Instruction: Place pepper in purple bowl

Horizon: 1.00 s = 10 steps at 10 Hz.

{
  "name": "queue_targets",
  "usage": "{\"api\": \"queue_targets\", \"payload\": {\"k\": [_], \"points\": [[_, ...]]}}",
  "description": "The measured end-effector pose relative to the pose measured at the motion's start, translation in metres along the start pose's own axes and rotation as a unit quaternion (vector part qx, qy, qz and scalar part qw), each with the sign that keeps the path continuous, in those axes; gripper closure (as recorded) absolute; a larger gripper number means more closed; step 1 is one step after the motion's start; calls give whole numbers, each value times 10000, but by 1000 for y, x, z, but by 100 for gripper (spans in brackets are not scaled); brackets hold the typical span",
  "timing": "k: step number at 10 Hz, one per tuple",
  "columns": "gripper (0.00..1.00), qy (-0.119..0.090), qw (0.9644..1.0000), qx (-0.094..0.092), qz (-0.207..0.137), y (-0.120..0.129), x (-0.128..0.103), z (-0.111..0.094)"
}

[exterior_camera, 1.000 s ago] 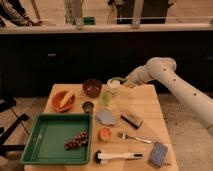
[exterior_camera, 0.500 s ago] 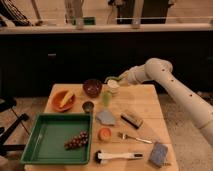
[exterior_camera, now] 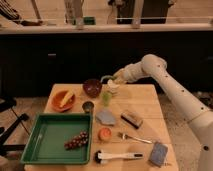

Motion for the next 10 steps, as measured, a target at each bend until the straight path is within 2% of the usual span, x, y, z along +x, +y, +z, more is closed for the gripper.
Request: {"api": "queue_targets", "payload": {"k": [3, 9, 10], "points": [[100, -13, 9996, -227, -173, 0, -10, 15], [100, -6, 9996, -214, -164, -1, -8, 14], [100, -73, 9995, -209, -215, -2, -9, 13]]}}
